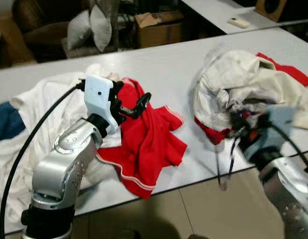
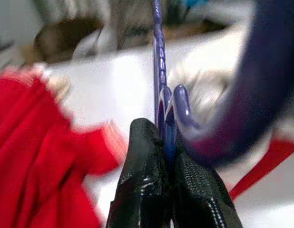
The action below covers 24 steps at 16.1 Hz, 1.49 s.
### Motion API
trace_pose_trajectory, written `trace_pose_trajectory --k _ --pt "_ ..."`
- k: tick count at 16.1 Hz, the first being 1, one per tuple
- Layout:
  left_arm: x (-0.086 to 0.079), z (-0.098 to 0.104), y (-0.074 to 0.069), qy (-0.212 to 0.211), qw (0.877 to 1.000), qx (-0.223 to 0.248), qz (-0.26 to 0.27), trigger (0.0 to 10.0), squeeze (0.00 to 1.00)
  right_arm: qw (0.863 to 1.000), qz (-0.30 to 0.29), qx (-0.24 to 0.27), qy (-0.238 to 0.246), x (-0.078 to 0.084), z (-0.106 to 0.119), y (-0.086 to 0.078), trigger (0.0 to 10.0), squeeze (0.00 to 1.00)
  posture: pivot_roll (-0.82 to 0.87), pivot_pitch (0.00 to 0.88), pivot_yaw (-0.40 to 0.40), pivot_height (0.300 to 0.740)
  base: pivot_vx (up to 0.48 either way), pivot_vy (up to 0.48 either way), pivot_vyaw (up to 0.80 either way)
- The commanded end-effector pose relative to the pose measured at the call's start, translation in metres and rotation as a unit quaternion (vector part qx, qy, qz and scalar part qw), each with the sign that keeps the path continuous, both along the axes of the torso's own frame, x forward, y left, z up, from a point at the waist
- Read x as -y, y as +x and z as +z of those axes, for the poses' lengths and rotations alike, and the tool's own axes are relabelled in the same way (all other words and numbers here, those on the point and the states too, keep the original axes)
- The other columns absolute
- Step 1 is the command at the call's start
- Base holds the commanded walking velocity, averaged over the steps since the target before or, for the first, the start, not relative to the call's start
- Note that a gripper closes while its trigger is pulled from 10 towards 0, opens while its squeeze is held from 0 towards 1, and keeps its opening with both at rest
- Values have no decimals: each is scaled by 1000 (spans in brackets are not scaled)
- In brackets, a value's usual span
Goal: Hang hanger
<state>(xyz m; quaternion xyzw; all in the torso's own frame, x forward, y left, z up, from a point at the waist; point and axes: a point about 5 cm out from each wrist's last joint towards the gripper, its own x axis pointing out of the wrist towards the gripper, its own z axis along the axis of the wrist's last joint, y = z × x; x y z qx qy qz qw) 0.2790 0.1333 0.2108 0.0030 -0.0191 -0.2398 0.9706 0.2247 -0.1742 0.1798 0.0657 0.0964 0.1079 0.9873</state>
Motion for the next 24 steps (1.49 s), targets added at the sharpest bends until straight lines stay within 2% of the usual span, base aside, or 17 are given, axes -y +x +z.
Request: trace_pose_trajectory --k 1,2,4,5,6,7,8,9,11,17,20,21,23,24 --pt "-5 2 2 6 1000 5 12 10000 0 1000 16 -18 13 1 -3 1 10000 0 -81 48 57 740 0 0 0" --pt "-3 2 3 5 1000 6 9 10000 0 997 39 -56 34 16 -10 8 10000 0 -87 47 59 740 0 0 0" --pt "1 2 4 5 1000 6 1 10000 0 991 62 -89 80 36 -14 16 10000 0 -90 43 55 740 0 0 0" --pt "2 2 3 5 1000 7 -1 10000 0 989 52 -105 91 46 -15 19 10000 0 -89 40 48 740 0 0 0" --pt "3 2 3 5 1000 8 -5 10000 0 984 16 -131 116 68 -17 25 10000 0 -91 38 42 740 0 0 0" --pt "4 1 2 5 1000 9 -6 10000 0 981 -16 -144 130 82 -19 28 10000 0 -92 35 38 740 0 0 0" --pt "4 1 2 5 1000 9 -6 10000 0 979 -38 -151 131 90 -20 30 10000 0 -93 33 34 740 0 0 0" --pt "5 0 1 4 1000 9 -8 10000 0 974 -86 -166 125 113 -22 31 10000 0 -96 29 30 740 0 0 0" --pt "6 -1 1 3 1000 9 -12 10000 0 971 -119 -166 123 133 -21 29 10000 0 -100 26 33 740 0 0 0" --pt "7 -1 3 8 1000 11 -21 10000 0 966 -215 -124 73 190 -9 18 10000 0 -105 19 49 740 0 0 0" --pt "7 -3 3 11 1000 9 -22 10000 0 963 -236 -115 61 204 -4 10 10000 0 -108 19 51 740 0 0 0" --pt "6 -4 3 16 1000 8 -24 10000 0 964 -233 -112 64 204 -3 9 10000 0 -108 19 51 740 0 0 0" --pt "0 -6 2 28 999 3 -23 10000 0 974 -187 -93 84 188 0 12 10000 0 -100 23 51 740 0 0 0" --pt "-6 -10 1 41 999 -3 -20 10000 0 982 -145 -78 89 170 2 15 10000 0 -91 29 52 740 0 0 0"
